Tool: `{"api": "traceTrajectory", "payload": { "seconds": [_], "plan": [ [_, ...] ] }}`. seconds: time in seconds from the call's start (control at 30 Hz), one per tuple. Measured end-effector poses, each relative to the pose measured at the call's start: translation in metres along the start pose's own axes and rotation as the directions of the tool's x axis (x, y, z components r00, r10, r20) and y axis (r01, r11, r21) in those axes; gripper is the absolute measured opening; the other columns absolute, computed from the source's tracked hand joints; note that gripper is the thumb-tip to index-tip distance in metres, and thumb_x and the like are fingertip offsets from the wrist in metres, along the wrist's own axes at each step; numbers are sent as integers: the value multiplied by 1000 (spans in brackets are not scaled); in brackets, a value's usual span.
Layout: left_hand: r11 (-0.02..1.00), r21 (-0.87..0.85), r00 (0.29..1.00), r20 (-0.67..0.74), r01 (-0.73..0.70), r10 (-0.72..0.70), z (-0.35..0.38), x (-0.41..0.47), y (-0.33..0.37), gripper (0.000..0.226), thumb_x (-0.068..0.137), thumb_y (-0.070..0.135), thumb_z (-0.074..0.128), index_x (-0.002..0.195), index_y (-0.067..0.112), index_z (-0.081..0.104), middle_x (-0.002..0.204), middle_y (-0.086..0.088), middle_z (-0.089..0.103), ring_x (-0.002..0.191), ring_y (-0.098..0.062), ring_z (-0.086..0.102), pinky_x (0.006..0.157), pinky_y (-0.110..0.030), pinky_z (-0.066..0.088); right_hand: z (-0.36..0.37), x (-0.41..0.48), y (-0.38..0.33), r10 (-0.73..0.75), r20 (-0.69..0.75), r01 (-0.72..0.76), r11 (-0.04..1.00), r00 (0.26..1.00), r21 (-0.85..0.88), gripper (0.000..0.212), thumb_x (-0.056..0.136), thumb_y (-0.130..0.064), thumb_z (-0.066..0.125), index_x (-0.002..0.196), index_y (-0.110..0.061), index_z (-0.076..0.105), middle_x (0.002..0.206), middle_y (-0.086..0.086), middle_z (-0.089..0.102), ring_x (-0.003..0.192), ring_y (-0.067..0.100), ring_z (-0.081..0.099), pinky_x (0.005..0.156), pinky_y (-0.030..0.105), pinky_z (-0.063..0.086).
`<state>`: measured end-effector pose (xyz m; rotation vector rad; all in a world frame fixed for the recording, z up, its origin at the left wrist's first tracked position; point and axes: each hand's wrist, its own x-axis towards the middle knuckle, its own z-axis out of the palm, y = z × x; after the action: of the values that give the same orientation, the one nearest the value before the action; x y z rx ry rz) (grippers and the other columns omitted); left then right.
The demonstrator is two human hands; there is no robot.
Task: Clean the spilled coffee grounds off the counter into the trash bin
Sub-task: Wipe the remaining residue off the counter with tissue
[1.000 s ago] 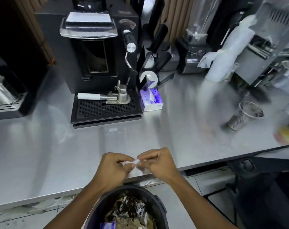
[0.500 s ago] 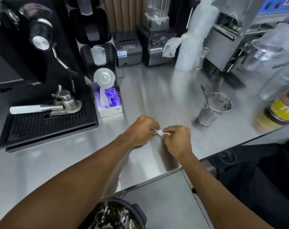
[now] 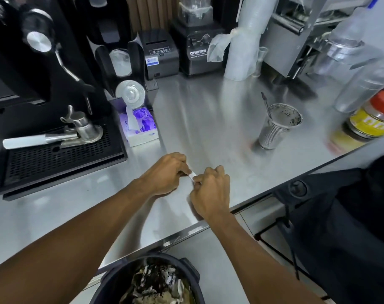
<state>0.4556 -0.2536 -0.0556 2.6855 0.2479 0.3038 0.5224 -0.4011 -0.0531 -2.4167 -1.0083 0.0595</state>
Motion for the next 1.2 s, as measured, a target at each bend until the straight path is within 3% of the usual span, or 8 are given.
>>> {"api": "traceTrajectory", "payload": {
  "seconds": [0.3,0.57,0.67,0.73,0.83,1.03,1.2],
  "plan": [
    [994,22,995,-20,103,-102,-37,-132,-24,30,79,-8,65,94,13,79,77,-1,67,73,-18,62,66,-38,55,39,-82,-85,-156,64,154,987,986,38,19,72,0,70,85,-10,79,75,4,65,81,26,50,67,37,41],
    [963,70,964,-67,261,-257,-68,-253,-24,34,75,-9,62,94,14,79,78,4,65,73,-12,60,69,-31,55,64,-144,-146,-330,211,299,940,920,166,22,67,10,66,80,-4,76,73,6,59,82,27,49,69,39,49],
    [951,57,950,-92,304,-298,-67,-282,-13,34,72,-9,66,92,15,79,73,7,64,67,-7,58,66,-20,52,66,-157,-148,-405,243,360,909,882,209,25,68,15,60,75,-5,75,68,0,45,81,26,47,69,33,46],
    [938,21,931,-131,347,-341,-64,-294,-2,32,72,-10,66,88,14,80,73,8,63,65,-5,58,68,-13,48,65,-160,-145,-462,254,405,880,850,247,28,76,13,57,83,-6,76,69,-2,44,84,22,45,74,29,45],
    [920,8,902,-204,391,-381,-55,-303,15,31,70,-11,63,81,13,79,71,6,64,62,-7,59,66,-20,52,62,-155,-133,-539,280,449,832,795,326,28,85,7,57,97,-7,77,71,-1,50,83,17,43,72,20,41],
    [906,22,885,-223,424,-409,-46,-306,33,32,67,0,54,82,12,79,69,1,64,60,-14,61,60,-22,53,62,-146,-117,-650,261,537,747,714,393,21,85,2,61,95,-7,78,72,2,57,79,16,47,68,10,33],
    [917,-14,901,-181,399,-395,-44,-311,41,31,68,-5,57,84,11,79,73,2,64,64,-13,62,63,-23,53,53,-152,-107,-739,317,635,673,594,379,25,86,-1,55,90,-8,78,73,3,56,81,20,48,66,28,48]
  ]
}}
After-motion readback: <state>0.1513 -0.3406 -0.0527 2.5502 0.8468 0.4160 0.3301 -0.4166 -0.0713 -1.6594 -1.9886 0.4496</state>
